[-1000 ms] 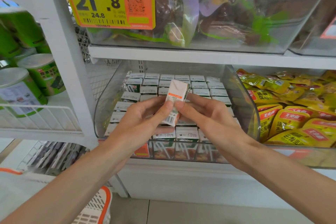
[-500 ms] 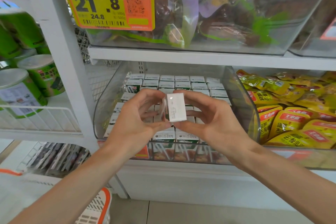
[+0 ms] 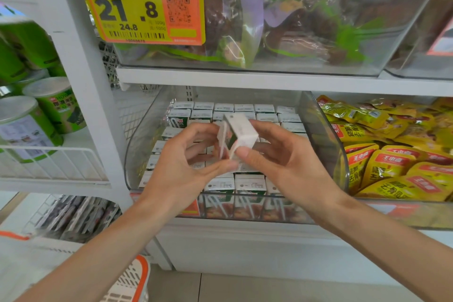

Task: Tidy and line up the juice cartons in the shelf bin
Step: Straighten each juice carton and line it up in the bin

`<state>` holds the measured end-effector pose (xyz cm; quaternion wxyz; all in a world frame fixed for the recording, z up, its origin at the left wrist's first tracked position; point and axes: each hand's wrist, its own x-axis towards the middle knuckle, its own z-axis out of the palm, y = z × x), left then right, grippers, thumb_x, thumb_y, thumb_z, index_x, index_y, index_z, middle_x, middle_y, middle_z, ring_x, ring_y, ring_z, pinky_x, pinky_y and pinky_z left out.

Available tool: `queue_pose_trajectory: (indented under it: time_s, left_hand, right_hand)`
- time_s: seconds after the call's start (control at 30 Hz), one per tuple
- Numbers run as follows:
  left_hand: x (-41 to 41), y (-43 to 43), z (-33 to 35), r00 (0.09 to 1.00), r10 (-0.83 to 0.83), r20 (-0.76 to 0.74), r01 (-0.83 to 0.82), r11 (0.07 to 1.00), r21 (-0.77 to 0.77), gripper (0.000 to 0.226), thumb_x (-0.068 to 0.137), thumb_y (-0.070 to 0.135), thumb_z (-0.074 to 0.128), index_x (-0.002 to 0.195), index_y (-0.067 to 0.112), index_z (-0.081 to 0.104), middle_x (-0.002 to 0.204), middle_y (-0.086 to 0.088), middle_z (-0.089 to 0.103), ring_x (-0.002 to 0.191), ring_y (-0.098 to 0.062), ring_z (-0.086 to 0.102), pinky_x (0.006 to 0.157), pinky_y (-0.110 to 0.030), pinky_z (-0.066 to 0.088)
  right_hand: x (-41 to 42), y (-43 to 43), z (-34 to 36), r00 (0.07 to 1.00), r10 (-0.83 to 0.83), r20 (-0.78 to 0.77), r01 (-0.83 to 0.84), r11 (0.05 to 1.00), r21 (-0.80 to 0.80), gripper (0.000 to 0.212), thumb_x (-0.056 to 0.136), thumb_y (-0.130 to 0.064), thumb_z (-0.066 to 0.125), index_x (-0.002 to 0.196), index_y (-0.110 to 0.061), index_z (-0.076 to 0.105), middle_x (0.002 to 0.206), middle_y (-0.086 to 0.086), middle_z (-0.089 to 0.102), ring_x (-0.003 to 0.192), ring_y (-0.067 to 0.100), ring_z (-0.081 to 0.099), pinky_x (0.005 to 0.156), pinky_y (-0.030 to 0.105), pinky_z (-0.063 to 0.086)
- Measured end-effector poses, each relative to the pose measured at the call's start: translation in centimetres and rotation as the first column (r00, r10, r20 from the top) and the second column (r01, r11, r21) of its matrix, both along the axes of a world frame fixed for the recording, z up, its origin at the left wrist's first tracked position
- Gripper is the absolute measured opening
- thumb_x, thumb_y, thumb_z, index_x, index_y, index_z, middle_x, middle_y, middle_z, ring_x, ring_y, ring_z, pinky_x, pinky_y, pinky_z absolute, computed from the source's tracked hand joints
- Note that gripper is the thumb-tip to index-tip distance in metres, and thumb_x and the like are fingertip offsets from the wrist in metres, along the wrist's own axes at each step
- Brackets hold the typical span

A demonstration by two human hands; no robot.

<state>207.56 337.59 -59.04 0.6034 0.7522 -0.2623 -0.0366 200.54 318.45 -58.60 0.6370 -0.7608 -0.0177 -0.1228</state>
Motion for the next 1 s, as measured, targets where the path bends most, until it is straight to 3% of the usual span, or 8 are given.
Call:
queue_pose_trajectory:
  time_s: [0.13, 0.27, 0.33, 0.5, 0.67, 0.8, 0.9, 1.0]
  left_hand:
    - [-0.4, -0.2, 0.4, 0.999, 0.044, -0.031, -0.045, 0.999, -0.023, 0.052, 0.065, 0.045, 0.087, 0.113, 0.036, 0.070, 0.106, 0.025, 0.072, 0.096, 0.004, 0.073, 0.077, -0.006, 0.052]
    - [-0.3, -0.3, 0.2, 0.997, 0.065, 0.035, -0.066, 0.997, 0.048, 0.053, 0.068, 0.042, 0.090, 0.116, 0.042, 0.068, 0.110, 0.017, 0.071, 0.104, -0.005, 0.072, 0.089, -0.027, 0.058]
    - [-0.5, -0.3, 0.2, 0.998, 0.020, 0.065, -0.025, 0.997, 0.078, 0.064, 0.067, 0.044, 0.090, 0.126, 0.043, 0.065, 0.120, 0.015, 0.069, 0.113, -0.005, 0.068, 0.096, -0.033, 0.058]
    - [-1.0, -0.7, 0.4, 0.995, 0.007, 0.096, -0.009, 1.000, 0.016, 0.078, 0.068, 0.028, 0.095, 0.137, 0.037, 0.059, 0.125, 0.021, 0.067, 0.112, -0.004, 0.068, 0.091, -0.021, 0.058]
    - [-1.4, -1.1, 0.9, 0.987, 0.099, 0.125, -0.089, 0.993, -0.078, 0.071, 0.069, 0.036, 0.093, 0.132, 0.039, 0.060, 0.118, 0.022, 0.072, 0.113, -0.002, 0.068, 0.093, -0.028, 0.055]
    - [-1.6, -1.3, 1.0, 0.979, 0.102, 0.174, -0.091, 0.993, -0.070, 0.063, 0.072, 0.030, 0.096, 0.127, 0.034, 0.063, 0.118, 0.020, 0.072, 0.117, -0.004, 0.065, 0.095, -0.040, 0.056]
    - [-1.3, -1.3, 0.6, 0.980, 0.096, 0.176, -0.090, 0.995, -0.044, 0.055, 0.073, 0.026, 0.093, 0.119, 0.033, 0.064, 0.116, 0.019, 0.072, 0.117, -0.007, 0.065, 0.091, -0.039, 0.057]
    - [-0.7, -1.0, 0.1, 0.981, 0.109, 0.161, -0.116, 0.993, 0.032, 0.055, 0.075, 0.019, 0.093, 0.115, 0.036, 0.059, 0.116, 0.023, 0.068, 0.115, 0.000, 0.063, 0.092, -0.032, 0.056]
  right_hand:
    - [0.1, 0.4, 0.2, 0.991, 0.000, -0.132, 0.018, 0.990, 0.137, 0.042, 0.097, -0.034, 0.073, 0.138, -0.027, 0.067, 0.126, -0.009, 0.076, 0.113, 0.011, 0.075, 0.103, 0.033, 0.058]
    - [0.4, 0.6, 0.4, 0.975, -0.026, -0.221, 0.083, 0.964, 0.252, 0.043, 0.097, -0.034, 0.075, 0.137, -0.030, 0.063, 0.116, 0.003, 0.080, 0.102, 0.022, 0.079, 0.105, 0.038, 0.055]
    - [0.5, 0.6, 0.5, 0.968, -0.018, -0.249, 0.119, 0.910, 0.397, 0.034, 0.103, -0.025, 0.069, 0.135, -0.020, 0.062, 0.110, 0.010, 0.081, 0.101, 0.026, 0.079, 0.098, 0.037, 0.060]
    - [1.1, 0.1, 1.2, 0.908, 0.082, -0.410, 0.238, 0.705, 0.668, 0.025, 0.103, -0.016, 0.063, 0.121, 0.001, 0.068, 0.106, 0.025, 0.078, 0.088, 0.031, 0.080, 0.070, 0.030, 0.066]
    - [1.2, 0.0, 0.9, 0.864, 0.128, -0.487, 0.140, 0.867, 0.478, 0.030, 0.112, -0.022, 0.048, 0.119, -0.001, 0.069, 0.095, 0.025, 0.079, 0.075, 0.030, 0.079, 0.057, 0.028, 0.062]
    - [1.2, -0.1, 0.7, 0.865, 0.139, -0.483, 0.117, 0.879, 0.462, 0.029, 0.111, -0.018, 0.048, 0.119, -0.002, 0.071, 0.093, 0.021, 0.080, 0.076, 0.027, 0.080, 0.057, 0.025, 0.060]
    - [1.2, -0.3, 0.6, 0.907, 0.069, -0.415, 0.158, 0.859, 0.487, 0.026, 0.109, -0.017, 0.055, 0.114, 0.002, 0.072, 0.093, 0.019, 0.081, 0.080, 0.022, 0.080, 0.066, 0.024, 0.063]
    - [1.1, -0.7, 0.7, 0.950, -0.022, -0.310, 0.171, 0.872, 0.460, 0.033, 0.100, -0.021, 0.071, 0.126, -0.001, 0.070, 0.109, 0.013, 0.081, 0.102, 0.020, 0.078, 0.091, 0.026, 0.062]
